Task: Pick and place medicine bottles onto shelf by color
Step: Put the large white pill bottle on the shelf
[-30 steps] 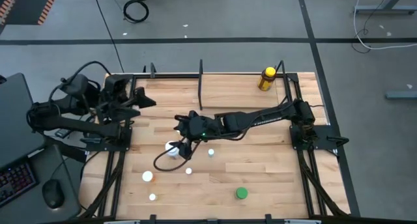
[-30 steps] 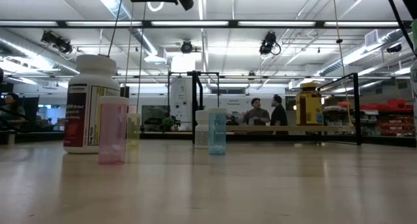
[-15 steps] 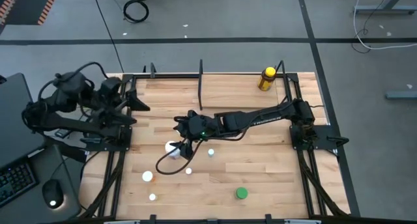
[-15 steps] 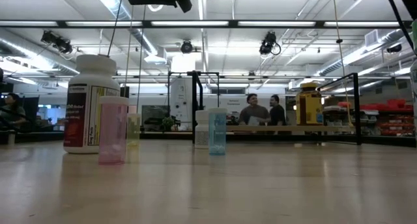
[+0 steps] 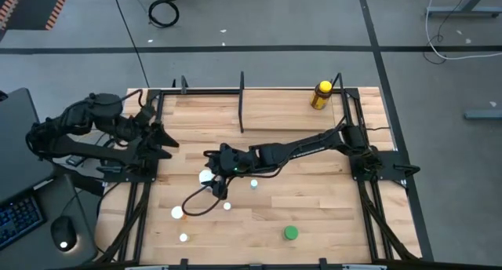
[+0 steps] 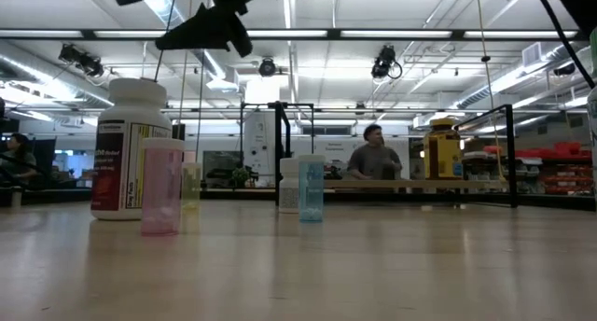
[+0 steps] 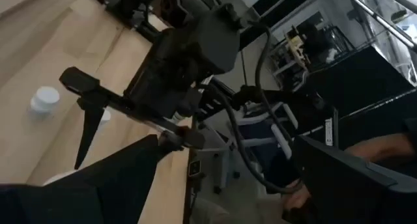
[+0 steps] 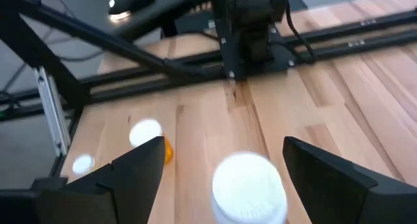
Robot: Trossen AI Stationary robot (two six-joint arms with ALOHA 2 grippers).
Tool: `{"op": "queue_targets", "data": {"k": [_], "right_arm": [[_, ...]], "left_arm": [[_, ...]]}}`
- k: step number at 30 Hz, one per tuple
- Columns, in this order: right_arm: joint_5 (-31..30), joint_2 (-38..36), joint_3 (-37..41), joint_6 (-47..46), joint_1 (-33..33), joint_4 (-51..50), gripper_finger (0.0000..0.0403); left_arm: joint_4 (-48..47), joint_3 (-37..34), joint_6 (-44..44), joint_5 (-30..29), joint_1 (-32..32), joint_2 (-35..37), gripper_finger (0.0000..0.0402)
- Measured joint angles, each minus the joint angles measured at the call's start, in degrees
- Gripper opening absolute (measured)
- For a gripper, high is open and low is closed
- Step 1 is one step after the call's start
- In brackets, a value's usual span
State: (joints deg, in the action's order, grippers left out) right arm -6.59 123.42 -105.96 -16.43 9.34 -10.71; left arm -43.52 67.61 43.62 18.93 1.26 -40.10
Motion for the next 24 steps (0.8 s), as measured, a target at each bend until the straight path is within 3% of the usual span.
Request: {"op": "queue_targets", "data": {"k": [10,24], "right_arm": [[0.74,2.00,-0.01,5.49,0.00,-0.62,0.0331],[-1.09,5.93,-0.01,5.60,0.23,2.36,0.0358]], "left_arm": [[0.27,0.00,1.64,-0.87,0.01,0.01,0.0362],[0.41,0.00,6.06,-0.85,0.00,-0.01,0.0362]]}}
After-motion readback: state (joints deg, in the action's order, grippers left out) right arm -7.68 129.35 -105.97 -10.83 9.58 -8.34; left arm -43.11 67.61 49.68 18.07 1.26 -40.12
